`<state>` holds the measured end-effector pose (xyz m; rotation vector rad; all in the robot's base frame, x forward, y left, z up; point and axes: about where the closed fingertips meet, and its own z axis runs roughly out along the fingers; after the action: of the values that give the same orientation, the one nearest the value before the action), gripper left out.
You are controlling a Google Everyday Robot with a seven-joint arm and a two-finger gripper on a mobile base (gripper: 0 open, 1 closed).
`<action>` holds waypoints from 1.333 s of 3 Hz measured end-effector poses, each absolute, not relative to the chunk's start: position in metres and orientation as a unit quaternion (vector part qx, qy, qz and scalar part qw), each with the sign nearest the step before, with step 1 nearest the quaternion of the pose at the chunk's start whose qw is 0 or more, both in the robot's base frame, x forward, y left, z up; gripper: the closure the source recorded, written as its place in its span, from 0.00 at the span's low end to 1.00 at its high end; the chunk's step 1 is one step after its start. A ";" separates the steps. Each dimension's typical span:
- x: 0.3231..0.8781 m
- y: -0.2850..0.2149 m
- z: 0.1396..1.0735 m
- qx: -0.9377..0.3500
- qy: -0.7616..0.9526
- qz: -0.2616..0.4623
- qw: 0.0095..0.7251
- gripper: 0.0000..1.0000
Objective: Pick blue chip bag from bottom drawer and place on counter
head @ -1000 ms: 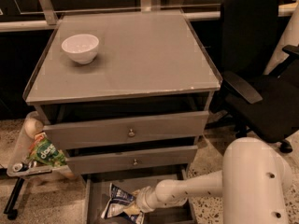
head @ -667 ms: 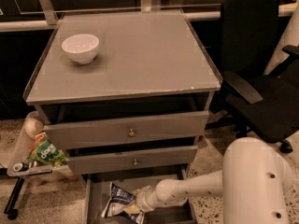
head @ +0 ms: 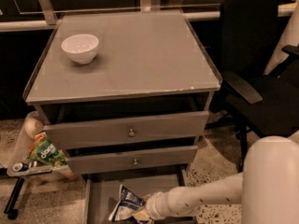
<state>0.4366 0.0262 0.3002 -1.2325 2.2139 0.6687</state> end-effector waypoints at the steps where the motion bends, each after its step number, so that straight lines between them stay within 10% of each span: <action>1: 0.389 -0.006 0.334 -0.444 0.831 0.223 0.250 1.00; 4: 0.374 -0.026 0.408 -0.432 0.842 0.198 0.256 1.00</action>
Offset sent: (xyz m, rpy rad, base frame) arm -0.0243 -0.0249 0.0271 -0.0284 -0.0056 -0.0549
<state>0.3736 -0.0258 0.4081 -1.1737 2.2856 0.5369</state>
